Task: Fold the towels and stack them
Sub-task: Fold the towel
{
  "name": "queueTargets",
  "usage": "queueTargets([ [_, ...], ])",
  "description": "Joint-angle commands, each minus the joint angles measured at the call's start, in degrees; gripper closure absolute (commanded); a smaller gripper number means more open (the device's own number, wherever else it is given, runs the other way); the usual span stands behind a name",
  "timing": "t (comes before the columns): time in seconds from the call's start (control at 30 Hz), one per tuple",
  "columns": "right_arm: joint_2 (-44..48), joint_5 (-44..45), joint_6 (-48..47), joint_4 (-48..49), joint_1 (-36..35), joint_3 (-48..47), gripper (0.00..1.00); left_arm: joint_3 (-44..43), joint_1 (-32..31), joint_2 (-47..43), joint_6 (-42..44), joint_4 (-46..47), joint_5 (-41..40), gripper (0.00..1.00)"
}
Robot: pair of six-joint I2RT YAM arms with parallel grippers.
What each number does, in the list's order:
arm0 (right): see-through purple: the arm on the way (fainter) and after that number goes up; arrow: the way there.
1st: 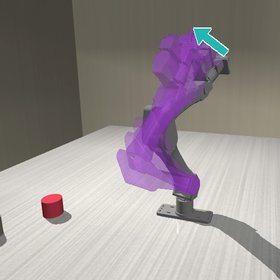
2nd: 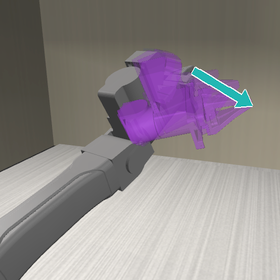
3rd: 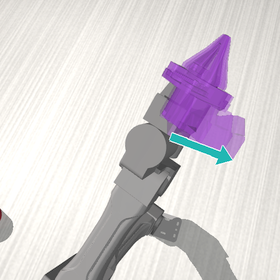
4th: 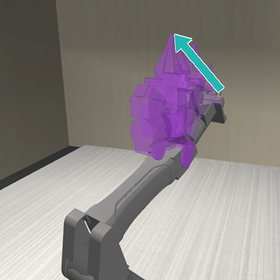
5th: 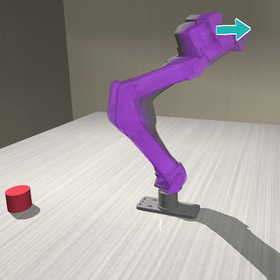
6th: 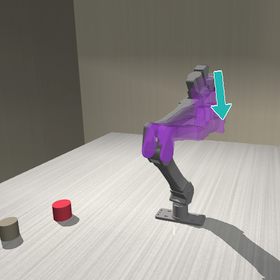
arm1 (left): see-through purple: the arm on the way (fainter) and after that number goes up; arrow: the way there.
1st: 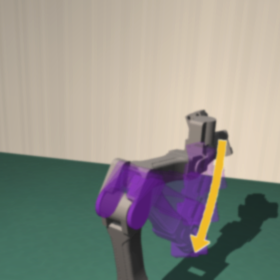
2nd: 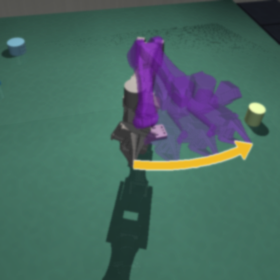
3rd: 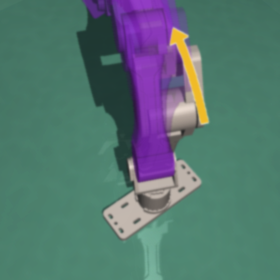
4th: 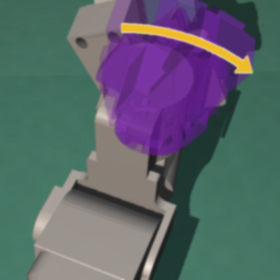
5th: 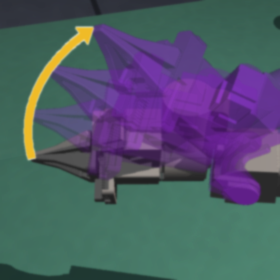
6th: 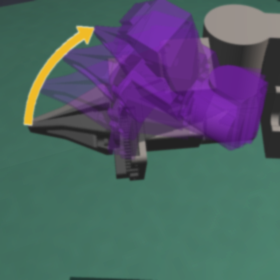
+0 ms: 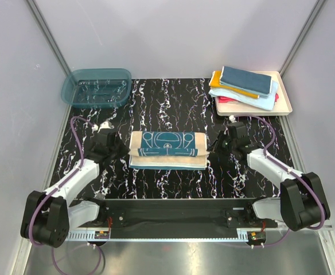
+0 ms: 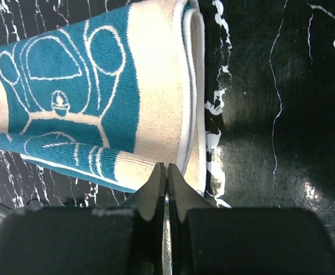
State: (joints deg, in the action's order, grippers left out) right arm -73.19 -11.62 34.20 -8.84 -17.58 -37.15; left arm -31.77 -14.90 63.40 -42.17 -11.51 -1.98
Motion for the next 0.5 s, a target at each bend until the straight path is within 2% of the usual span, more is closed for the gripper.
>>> queueTargets([
  [0.0,1.29,1.77,0.52,0.23,-0.08,2.07,0.99,2.40,0.39,-0.99,-0.01,0.60,-2.15,1.00],
  [0.17,0.94,1.16,1.31,1.81,-0.17,4.36,0.98,4.26,0.48,-0.73,-0.54,1.75,-1.37,1.00],
  [0.23,0.51,0.98,1.49,1.90,-0.17,4.71,0.98,5.31,0.48,-0.99,-0.89,2.28,-1.19,0.93],
  [0.3,0.24,0.63,1.75,2.16,-0.17,5.15,0.90,5.75,0.48,-1.52,-0.89,2.11,-0.92,0.86],
  [0.33,0.41,0.28,2.01,1.99,-0.08,5.24,0.88,5.75,0.48,-2.39,-0.72,2.02,-0.84,0.78],
  [0.37,0.59,0.19,2.10,1.99,-0.17,5.42,0.79,5.93,0.39,-2.92,-0.63,1.67,-1.10,0.73],
  [0.4,0.85,0.02,2.19,1.29,-0.08,5.42,0.75,5.76,0.39,-3.62,-0.46,0.71,-1.19,0.65],
  [0.47,1.90,-0.07,2.10,0.41,-0.17,5.16,0.62,4.71,0.39,-5.64,-0.19,-0.70,-1.62,0.61],
])
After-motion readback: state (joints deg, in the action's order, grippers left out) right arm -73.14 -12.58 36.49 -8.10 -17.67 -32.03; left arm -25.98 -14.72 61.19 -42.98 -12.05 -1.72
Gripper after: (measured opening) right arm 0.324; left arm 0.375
